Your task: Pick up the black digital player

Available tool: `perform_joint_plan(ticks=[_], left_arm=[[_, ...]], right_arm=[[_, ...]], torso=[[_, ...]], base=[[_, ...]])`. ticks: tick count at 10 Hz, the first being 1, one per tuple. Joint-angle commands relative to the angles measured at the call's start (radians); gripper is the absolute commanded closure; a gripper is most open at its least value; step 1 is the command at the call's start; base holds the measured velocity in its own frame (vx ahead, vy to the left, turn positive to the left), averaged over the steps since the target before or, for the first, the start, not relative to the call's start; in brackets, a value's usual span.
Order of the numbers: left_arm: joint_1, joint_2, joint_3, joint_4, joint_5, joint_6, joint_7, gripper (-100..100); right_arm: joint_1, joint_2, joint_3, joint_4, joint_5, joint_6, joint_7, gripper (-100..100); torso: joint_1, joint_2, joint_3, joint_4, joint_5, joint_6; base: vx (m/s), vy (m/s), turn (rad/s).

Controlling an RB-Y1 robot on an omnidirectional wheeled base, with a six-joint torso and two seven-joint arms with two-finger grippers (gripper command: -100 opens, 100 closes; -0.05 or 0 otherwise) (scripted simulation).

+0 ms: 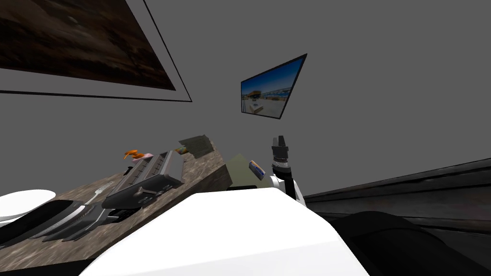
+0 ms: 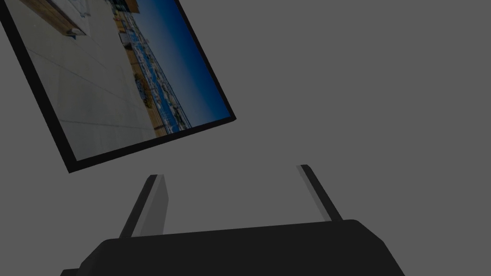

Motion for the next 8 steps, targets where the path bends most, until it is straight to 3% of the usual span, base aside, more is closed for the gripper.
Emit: perform_joint_plan(ticks=[1, 2, 4, 5, 6, 7, 8], left_arm=[[0.023, 0.008, -0.011, -0.002, 0.037, 0.004, -0.013, 100], [0.04, 0.019, -0.052, 0.032, 0.074, 0.009, -0.05, 100], [0.04, 0.019, -0.052, 0.032, 0.106, 0.009, -0.05, 100], [0.057, 0.031, -0.093, 0.065, 0.146, 0.015, -0.088, 100], [0.057, 0.031, -0.093, 0.065, 0.174, 0.015, -0.088, 100], [0.075, 0.043, -0.132, 0.098, 0.209, 0.021, -0.125, 100], [0.075, 0.043, -0.133, 0.099, 0.241, 0.021, -0.126, 100]], right_arm=[[0.0, 0.0, 0.0, 0.0, 0.0, 0.0, 0.0, 0], [0.0, 0.0, 0.0, 0.0, 0.0, 0.0, 0.0, 0], [0.0, 0.0, 0.0, 0.0, 0.0, 0.0, 0.0, 0], [0.0, 0.0, 0.0, 0.0, 0.0, 0.0, 0.0, 0], [0.0, 0.0, 0.0, 0.0, 0.0, 0.0, 0.0, 0], [0.0, 0.0, 0.0, 0.0, 0.0, 0.0, 0.0, 0], [0.0, 0.0, 0.0, 0.0, 0.0, 0.0, 0.0, 0]], torso=[[0.0, 0.0, 0.0, 0.0, 0.0, 0.0], [0.0, -0.001, -0.001, 0.0, 0.001, 0.0], [0.0, 0.0, 0.0, 0.0, 0.002, -0.001], [0.001, 0.0, 0.0, 0.0, 0.002, -0.001], [0.001, 0.0, 0.0, -0.001, 0.003, -0.001], [0.001, 0.0, 0.0, -0.001, 0.003, -0.001], [0.001, 0.0, -0.001, -0.001, 0.003, -0.001]], base=[[0.027, -0.012, -0.035], [0.025, -0.027, -0.076], [0.015, -0.013, -0.01], [0.016, -0.008, -0.086], [0.013, -0.007, -0.04], [0.019, -0.018, -0.091], [0.021, -0.016, -0.025]])
